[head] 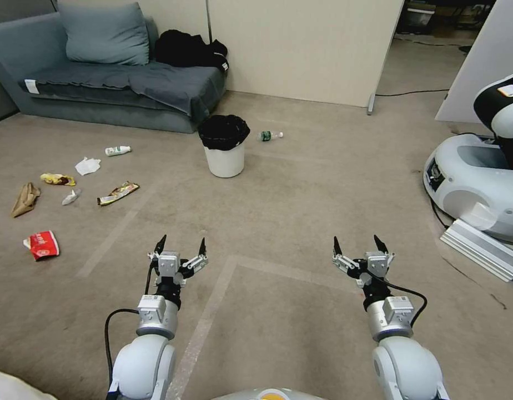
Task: Pick up the trash bin, then pick up the garbage from the floor and place it into the trash bin.
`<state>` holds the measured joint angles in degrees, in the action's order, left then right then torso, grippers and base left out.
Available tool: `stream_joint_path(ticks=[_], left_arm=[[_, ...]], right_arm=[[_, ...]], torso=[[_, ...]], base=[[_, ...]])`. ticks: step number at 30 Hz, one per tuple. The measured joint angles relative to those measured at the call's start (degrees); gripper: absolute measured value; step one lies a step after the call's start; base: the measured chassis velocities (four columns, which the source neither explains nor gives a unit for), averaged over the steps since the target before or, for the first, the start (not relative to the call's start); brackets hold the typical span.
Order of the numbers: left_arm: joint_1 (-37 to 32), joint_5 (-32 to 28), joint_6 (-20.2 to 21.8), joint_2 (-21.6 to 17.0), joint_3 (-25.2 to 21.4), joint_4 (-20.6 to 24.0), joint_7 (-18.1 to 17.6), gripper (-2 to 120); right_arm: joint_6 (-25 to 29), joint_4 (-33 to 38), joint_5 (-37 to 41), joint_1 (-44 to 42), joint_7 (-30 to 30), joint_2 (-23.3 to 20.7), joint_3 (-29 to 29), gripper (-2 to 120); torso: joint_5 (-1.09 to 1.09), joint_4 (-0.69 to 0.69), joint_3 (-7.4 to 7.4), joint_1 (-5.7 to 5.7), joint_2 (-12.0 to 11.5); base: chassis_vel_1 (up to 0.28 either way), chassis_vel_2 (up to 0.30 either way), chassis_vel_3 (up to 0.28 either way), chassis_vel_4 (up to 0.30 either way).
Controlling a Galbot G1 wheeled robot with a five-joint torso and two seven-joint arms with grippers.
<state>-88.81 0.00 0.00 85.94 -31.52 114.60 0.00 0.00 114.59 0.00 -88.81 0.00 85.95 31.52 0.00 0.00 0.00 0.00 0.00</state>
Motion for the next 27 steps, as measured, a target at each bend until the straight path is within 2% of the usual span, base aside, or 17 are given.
stream_joint_path(ticks=[12, 15, 19, 23, 25, 27], left_arm=[[-0.18, 0.08, 0.1, 0.02, 0.01, 0.12, -0.11, 100], [-1.29, 0.91, 1.26, 0.24, 0.27, 2.17, -0.94, 100], [-5.88, 4.47, 6.21, 1.23, 1.65, 10.13, -4.48, 100], [-7.11, 5.23, 7.33, 1.44, 1.95, 12.24, -5.33, 100], [-9.36, 7.01, 10.0, 2.05, 3.22, 16.28, -7.58, 100], [-10.1, 7.6, 10.86, 2.25, 3.6, 17.52, -8.33, 100]], right_arm=[[0.0, 0.14, -0.07, -0.25, 0.0, 0.04, -0.08, 100], [0.01, 2.26, -1.17, -2.04, 0.06, 0.53, -0.79, 100], [0.09, 10.3, -5.52, -9.06, 0.68, 2.54, -3.69, 100], [0.29, 12.57, -6.49, -11.5, 0.81, 3.02, -4.34, 100], [2.07, 16.83, -8.58, -15.3, 1.14, 4.16, -6.36, 100], [2.75, 18.37, -9.39, -16.76, 1.29, 4.61, -7.12, 100]], torso=[[0.0, 0.0, 0.0, 0.0, 0.0], [0.0, 0.01, 0.0, 0.0, 0.0], [0.0, 0.0, 0.0, 0.0, 0.0], [-0.01, -0.01, -0.01, -0.01, 0.0], [-0.01, 0.0, -0.01, 0.0, 0.0], [0.0, 0.0, -0.01, 0.0, 0.0]], base=[[0.0, 0.0, 0.0, 0.0], [0.0, 0.0, 0.0, 0.0], [0.0, 0.0, 0.0, 0.0], [0.0, 0.0, 0.0, 0.0], [0.0, 0.0, 0.0, 0.0], [0.0, 0.0, 0.0, 0.0]])
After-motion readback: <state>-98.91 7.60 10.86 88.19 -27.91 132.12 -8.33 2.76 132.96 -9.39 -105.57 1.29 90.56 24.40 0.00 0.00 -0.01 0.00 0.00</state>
